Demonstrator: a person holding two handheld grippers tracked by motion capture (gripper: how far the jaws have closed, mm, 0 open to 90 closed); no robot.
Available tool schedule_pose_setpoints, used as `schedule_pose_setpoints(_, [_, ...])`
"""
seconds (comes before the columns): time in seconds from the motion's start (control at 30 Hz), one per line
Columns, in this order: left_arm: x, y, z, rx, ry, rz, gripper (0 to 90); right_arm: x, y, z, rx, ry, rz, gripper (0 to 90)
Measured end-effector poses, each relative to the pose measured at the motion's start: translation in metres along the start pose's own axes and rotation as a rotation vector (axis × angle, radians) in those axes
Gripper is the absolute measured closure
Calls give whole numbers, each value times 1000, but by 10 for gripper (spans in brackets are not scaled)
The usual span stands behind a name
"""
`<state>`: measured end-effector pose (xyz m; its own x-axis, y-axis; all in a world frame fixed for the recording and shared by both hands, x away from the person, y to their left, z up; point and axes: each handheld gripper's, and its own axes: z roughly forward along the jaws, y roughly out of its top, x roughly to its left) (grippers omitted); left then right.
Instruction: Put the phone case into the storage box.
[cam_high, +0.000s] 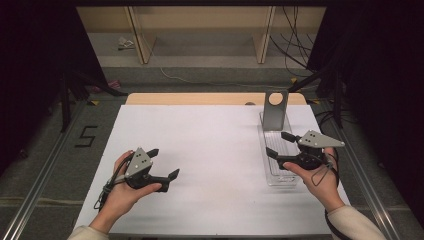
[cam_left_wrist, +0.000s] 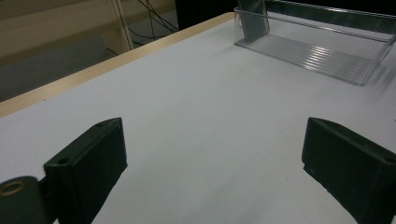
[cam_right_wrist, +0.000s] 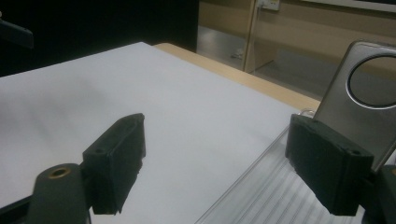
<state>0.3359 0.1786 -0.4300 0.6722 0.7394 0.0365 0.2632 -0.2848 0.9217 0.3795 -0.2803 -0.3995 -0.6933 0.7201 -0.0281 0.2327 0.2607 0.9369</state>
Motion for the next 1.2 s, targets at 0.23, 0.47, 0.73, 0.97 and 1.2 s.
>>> schedule_pose_setpoints(0.23, [-2,0,-2,0,-5,5,61,2,-4,-4,6,7,-4,208])
schedule_pose_setpoints(0.47, [-4,-2,-5,-3,-5,1,61,4,-7,-7,7,15,-9,208])
schedule_pose_setpoints(0.73, [-5,-3,-6,1,-8,3,61,6,-11,-12,7,16,-7,208])
schedule_pose_setpoints(0.97, [-6,-4,-5,4,-11,5,61,7,-14,-16,8,17,-5,208])
schedule_pose_setpoints(1.2, [-7,-5,-4,9,-14,6,61,9,-17,-17,6,15,-5,206])
